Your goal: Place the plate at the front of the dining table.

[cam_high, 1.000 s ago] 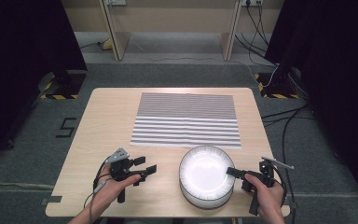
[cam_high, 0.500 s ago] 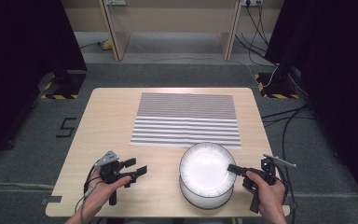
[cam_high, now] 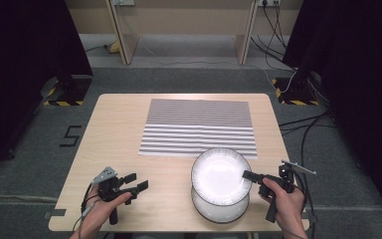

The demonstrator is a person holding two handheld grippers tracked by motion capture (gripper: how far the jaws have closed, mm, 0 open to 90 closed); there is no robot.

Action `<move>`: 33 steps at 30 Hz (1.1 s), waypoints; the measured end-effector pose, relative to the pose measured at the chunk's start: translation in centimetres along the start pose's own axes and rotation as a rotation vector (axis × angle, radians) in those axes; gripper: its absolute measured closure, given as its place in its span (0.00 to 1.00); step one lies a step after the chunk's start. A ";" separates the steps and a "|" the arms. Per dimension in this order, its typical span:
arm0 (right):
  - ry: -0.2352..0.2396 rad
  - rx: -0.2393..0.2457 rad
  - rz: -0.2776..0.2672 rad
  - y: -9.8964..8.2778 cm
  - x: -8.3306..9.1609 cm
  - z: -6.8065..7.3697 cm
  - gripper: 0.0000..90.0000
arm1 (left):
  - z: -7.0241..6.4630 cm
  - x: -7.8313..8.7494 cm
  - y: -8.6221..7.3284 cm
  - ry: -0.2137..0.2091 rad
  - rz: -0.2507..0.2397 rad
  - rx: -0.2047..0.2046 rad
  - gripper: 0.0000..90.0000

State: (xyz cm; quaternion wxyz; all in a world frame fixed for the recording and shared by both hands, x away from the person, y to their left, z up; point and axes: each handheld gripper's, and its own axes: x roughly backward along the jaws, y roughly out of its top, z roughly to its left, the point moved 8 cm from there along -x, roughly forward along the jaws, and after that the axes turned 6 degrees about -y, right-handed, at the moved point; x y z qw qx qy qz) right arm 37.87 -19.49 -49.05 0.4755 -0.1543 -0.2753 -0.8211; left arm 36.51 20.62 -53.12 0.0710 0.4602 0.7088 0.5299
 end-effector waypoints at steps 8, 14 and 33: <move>-0.001 -0.002 -0.010 0.9 -0.1 0.6 0.86 | 0.9 1.1 -0.7 0.024 -0.014 0.015 0.33; 0.005 -0.003 -0.020 1.7 -0.3 1.2 0.86 | 1.4 1.6 -1.2 0.039 -0.023 0.020 0.33; -0.018 -0.008 -0.048 4.8 -0.2 2.5 0.85 | 1.7 1.5 -1.3 0.043 -0.052 0.022 0.33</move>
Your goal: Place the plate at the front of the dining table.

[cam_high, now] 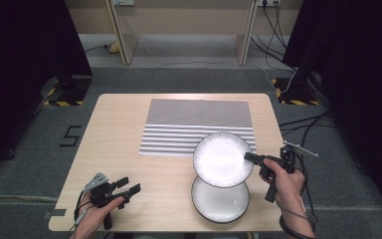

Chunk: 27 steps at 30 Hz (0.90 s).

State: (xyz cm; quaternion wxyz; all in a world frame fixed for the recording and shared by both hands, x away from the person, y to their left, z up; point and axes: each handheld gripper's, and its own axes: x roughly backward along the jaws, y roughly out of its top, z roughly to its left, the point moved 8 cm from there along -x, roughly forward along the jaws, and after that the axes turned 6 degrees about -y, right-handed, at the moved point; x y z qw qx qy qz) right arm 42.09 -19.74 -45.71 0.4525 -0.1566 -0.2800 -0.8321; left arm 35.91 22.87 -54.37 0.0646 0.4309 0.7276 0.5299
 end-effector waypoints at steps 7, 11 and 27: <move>0.013 -0.041 -0.040 1.5 -0.3 0.7 0.86 | -0.2 -0.3 0.3 0.008 -0.010 -0.017 0.33; 0.027 -0.044 -0.035 1.9 -0.9 1.4 0.86 | 0.1 -0.2 0.4 0.009 -0.015 -0.027 0.33; 0.006 -0.067 -0.040 3.6 -3.5 1.7 0.86 | 0.3 -0.3 -0.1 0.016 -0.011 -0.031 0.33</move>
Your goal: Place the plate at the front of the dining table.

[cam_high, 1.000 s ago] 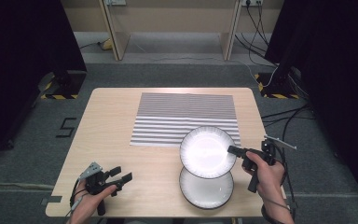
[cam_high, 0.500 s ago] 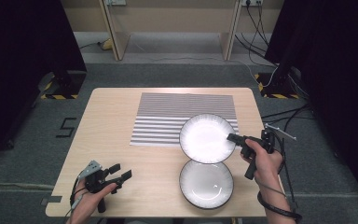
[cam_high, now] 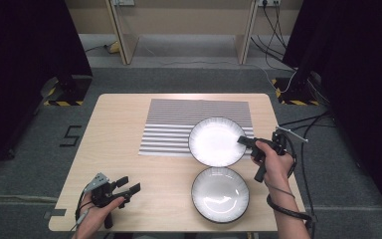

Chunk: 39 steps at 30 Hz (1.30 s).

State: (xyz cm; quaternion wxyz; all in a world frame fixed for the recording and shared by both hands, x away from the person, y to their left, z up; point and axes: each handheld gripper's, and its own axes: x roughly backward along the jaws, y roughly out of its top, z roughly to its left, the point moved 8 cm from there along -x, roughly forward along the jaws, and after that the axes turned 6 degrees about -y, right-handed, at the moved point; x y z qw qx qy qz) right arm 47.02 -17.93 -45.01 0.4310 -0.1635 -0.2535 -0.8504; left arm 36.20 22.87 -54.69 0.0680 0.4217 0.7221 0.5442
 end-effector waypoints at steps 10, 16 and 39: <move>0.031 -0.002 0.001 0.7 -2.0 1.2 0.85 | 0.9 0.6 0.5 0.020 -0.026 0.009 0.33; 0.018 -0.020 -0.004 0.8 -2.8 1.1 0.86 | 0.7 0.6 0.5 0.011 -0.033 0.010 0.33; -0.013 -0.019 0.001 1.3 -4.6 1.1 0.85 | 0.9 0.7 0.5 0.016 -0.039 0.015 0.33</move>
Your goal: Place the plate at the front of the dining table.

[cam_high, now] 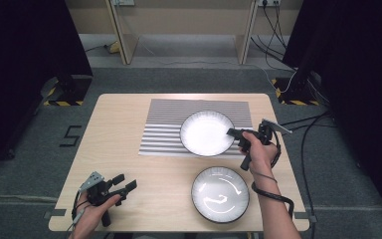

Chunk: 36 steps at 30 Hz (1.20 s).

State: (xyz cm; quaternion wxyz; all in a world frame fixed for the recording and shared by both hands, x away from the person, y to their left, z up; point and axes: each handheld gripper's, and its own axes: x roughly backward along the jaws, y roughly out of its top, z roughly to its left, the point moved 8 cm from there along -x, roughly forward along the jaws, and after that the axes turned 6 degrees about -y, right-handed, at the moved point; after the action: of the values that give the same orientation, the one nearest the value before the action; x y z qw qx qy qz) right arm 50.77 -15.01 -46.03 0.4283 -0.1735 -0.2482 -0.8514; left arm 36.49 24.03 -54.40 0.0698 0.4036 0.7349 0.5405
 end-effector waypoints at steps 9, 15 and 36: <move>-0.007 -0.001 -0.009 0.6 -0.6 0.1 0.85 | -0.1 0.0 0.1 -0.001 -0.004 -0.004 0.33; -0.002 -0.002 -0.010 1.0 -0.9 0.6 0.85 | 0.0 0.0 0.1 -0.003 -0.001 -0.004 0.33; -0.008 0.013 -0.022 2.0 -1.7 1.6 0.85 | 0.1 0.1 0.1 -0.002 -0.003 -0.003 0.33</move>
State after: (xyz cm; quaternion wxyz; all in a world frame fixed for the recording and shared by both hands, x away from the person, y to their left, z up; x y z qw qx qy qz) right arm 53.49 -14.07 -45.04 0.4190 -0.1712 -0.2575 -0.8537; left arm 36.53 24.13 -54.32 0.0719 0.4028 0.7345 0.5413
